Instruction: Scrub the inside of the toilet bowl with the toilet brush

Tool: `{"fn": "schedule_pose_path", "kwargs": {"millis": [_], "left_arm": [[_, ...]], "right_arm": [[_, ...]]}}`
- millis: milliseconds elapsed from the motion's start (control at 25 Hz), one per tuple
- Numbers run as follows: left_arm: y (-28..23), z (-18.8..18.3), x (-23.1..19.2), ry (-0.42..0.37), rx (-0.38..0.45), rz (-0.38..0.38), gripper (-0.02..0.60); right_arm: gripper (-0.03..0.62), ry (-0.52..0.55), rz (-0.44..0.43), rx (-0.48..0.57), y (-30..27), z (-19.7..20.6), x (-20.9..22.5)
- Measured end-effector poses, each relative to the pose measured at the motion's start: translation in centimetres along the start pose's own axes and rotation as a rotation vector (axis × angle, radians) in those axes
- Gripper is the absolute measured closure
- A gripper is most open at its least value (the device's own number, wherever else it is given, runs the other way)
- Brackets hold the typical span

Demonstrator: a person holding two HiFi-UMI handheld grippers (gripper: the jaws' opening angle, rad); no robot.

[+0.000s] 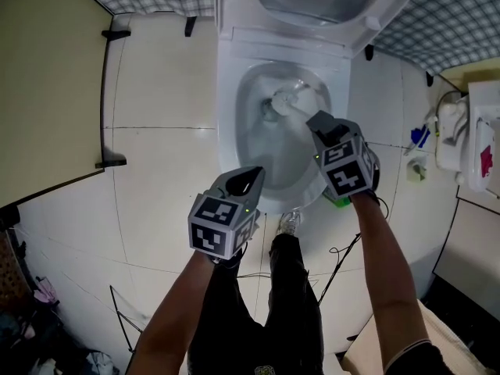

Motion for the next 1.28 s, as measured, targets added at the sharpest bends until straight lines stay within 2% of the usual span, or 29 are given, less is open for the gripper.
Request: {"fn": "schedule_pose_path", "kwargs": {"millis": [360,600,760,920,1120,1280], "left_arm": [[0.3,0.1,-2.0,0.013,0.006,-0.027,0.575],[0.7,0.2,-2.9,0.018,0.006,-0.035,0.575],[0.7,0.0,-2.3,0.012,0.007,-0.018,0.575],[1.3,-0.5,-1.6,-0.002,0.006,-0.018,0.575],[3.8,-3.2,0.9,-0.049,0.017,-0.017,0.575],[6.7,-5.9,2.8,-0.106,0.048,-0.024,0.575]], "right_arm": [[0.425,0.022,-0.045,-0.047,-5.1,-0.8,-1.6],[0.425,0.041,-0.050,-0.045,-4.8,-1.6,-2.1],[0.424,0.025,-0.045,0.003,-1.6,-1.2,-2.1],[0.424,-0.064,-0.061,0.081,3.3,0.1,-2.1],[0.424,-0.225,-0.116,0.183,10.9,3.2,-1.2],[0.424,-0.284,-0.120,0.287,17.5,4.5,-1.3]]}}
Point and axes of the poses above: the fingertips, and each gripper's own axes: y backward along the fingers, x to its right, z out of its underside, the point moved 6 cm from there along y, backward along the fingers, and after that the axes turned 7 degrees about -z, right-handed, at the moved point
